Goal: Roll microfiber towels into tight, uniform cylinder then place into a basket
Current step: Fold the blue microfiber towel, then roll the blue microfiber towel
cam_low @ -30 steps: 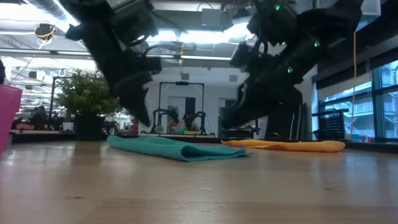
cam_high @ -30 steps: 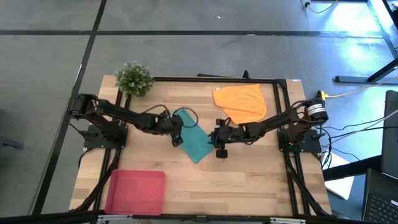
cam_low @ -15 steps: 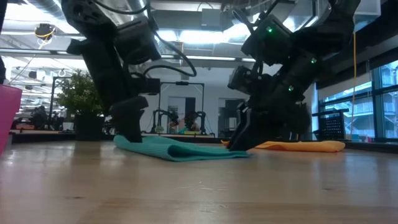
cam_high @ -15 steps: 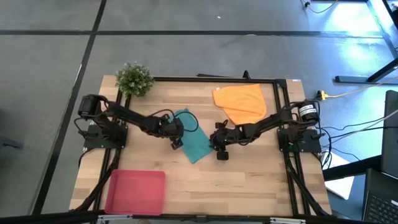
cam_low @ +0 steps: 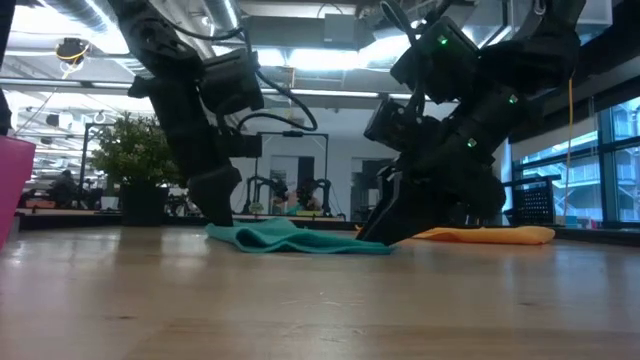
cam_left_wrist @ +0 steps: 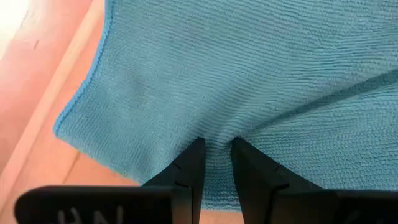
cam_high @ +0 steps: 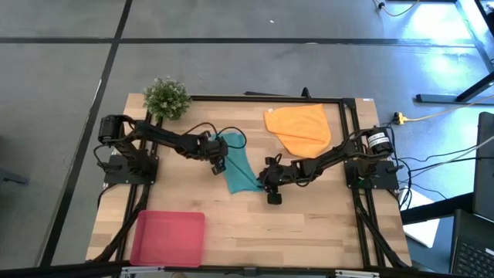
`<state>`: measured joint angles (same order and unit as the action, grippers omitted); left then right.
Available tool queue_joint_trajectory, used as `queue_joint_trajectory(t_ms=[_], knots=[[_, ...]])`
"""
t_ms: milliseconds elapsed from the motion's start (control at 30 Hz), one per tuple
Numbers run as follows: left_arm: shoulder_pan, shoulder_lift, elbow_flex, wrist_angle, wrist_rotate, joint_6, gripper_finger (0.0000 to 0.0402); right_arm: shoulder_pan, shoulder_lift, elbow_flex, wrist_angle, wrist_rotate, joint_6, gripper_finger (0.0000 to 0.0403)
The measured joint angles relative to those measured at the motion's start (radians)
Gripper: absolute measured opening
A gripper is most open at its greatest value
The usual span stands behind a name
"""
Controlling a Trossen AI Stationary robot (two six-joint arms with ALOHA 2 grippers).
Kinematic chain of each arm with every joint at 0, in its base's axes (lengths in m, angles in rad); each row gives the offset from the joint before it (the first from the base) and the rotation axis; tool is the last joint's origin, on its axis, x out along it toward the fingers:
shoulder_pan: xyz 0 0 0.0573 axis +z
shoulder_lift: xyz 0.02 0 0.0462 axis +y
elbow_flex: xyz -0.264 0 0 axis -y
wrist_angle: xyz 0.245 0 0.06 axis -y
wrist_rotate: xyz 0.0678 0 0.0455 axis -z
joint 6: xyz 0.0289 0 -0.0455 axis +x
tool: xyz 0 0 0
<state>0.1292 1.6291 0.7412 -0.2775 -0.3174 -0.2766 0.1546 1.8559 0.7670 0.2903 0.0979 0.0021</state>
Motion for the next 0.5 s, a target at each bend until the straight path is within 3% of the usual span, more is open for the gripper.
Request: queue_joint_trajectory(t_ms=[367,500], knots=[[-0.125,-0.112,0.046,-0.065,-0.009,0.044,0.0072,0.000,-0.068,0.001,-0.015,0.127,-0.119,0.0149],[-0.189,-0.127,0.047,-0.073,-0.007,-0.029,0.0072,0.002,-0.081,0.003,-0.007,0.143,-0.194,0.0149]])
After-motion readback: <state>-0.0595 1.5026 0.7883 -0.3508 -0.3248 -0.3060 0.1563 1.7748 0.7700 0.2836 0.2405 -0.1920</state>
